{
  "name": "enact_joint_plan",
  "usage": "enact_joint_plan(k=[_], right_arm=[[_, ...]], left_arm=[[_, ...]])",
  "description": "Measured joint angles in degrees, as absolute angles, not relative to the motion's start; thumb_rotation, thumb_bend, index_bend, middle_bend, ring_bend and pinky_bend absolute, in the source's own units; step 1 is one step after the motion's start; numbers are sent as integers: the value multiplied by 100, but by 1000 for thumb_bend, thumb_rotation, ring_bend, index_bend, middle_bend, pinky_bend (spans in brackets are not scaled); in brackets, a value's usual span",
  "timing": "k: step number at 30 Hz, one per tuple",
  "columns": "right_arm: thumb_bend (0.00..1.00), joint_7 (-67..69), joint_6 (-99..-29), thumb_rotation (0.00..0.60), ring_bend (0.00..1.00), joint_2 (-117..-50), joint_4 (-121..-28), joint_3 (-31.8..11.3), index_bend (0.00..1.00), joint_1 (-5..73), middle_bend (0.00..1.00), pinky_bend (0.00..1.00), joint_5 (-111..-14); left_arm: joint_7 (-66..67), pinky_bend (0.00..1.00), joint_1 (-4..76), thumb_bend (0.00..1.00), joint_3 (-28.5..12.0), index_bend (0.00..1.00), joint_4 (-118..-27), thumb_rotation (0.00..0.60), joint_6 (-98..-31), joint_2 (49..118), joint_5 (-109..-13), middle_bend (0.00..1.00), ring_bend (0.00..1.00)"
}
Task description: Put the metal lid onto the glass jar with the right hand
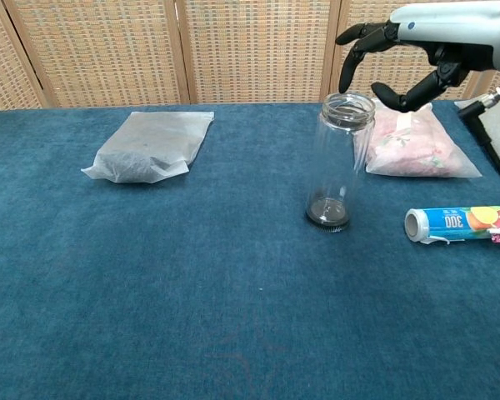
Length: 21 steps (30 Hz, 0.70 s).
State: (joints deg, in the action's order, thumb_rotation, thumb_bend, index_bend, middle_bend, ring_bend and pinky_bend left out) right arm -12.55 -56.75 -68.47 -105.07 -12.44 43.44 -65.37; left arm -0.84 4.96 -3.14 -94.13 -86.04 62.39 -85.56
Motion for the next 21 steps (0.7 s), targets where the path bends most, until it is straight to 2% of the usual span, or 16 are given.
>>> enact_joint_plan(k=[21], right_arm=[[797, -1429, -5575, 600, 0, -7061, -10263, -1177, 421, 4408, 0, 0, -6407]], left_arm=[[-94, 0, 520, 73, -327, 0, -9404, 600, -8563, 6242, -8529, 0, 0]])
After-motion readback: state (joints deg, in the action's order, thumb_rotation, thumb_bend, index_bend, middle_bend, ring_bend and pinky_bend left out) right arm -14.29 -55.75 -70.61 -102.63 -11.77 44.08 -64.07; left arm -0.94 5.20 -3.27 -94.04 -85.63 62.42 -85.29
